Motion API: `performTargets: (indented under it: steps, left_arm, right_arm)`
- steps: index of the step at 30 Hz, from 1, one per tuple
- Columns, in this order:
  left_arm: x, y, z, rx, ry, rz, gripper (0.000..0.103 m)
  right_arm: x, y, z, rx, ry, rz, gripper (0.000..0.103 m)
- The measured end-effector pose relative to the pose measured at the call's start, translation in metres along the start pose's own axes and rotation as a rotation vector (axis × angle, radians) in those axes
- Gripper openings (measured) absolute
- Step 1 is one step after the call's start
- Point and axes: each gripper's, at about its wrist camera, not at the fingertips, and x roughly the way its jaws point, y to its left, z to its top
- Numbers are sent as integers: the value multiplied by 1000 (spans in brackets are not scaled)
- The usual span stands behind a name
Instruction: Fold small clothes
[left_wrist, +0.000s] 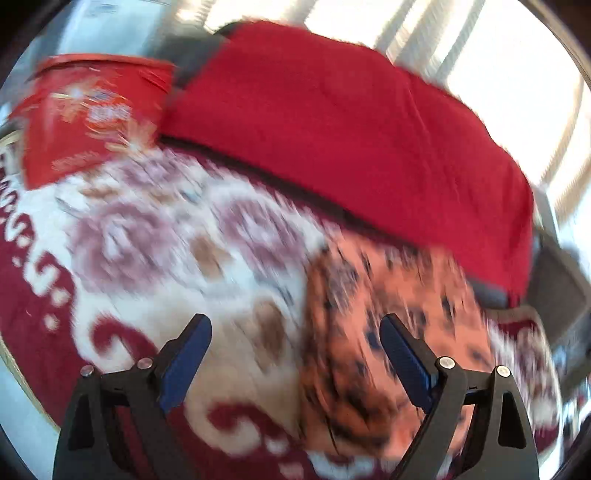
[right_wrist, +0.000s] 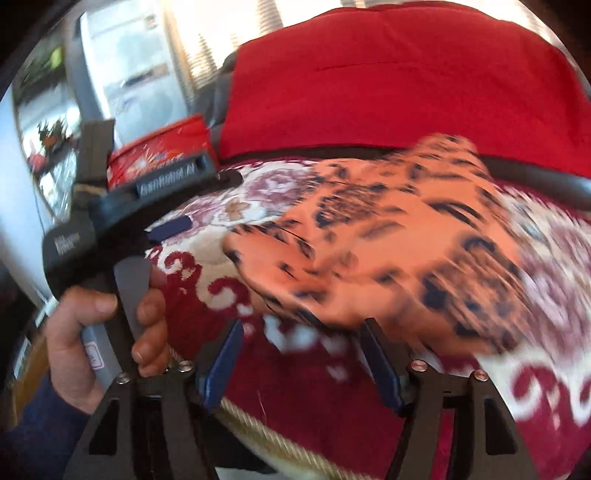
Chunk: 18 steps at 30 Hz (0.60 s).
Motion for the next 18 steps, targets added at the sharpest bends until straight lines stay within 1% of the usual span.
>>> performTargets:
  steps: [1,3,4,5,7,10,13,14,16,18]
  left_arm:
    - [8,-2,-6,12,65,7,86]
    - [28,3,-20,15,217,30,70]
    - [36,9,-25,0,266,34,70]
    - [36,16,-26,-30,266,12,70]
    - [28,20,-22,-53,256,-7,69]
    - [11,21,-20,-88,200,-21,69]
    - [-16,9,-13,-43,66,10,68]
    - [-24,1,-11,-22,26,1,68]
    - [-29,-10,-8,16,-20,-17,68]
    - [-26,-31,-6,78,-27,-32,68]
  right_arm:
    - [-6,-9,-3,32,-4,2,70]
    - [-18,-24,-6,91,-15,8,70]
    - [-25,-36,-7,143,-24,22,70]
    - [-31,-45,-5,179,-33,36,70]
    - [-39,-61,-4,251,-54,67,70]
    - [-45,-85,-1,354,-68,110,71]
    - [-51,-105,5,429,-81,152,71]
    - [-51,-114,9,458,-83,169,72]
    - [-47,-127,18,482,-77,185,76]
    - [-35,-143,32,509,-59,196,76]
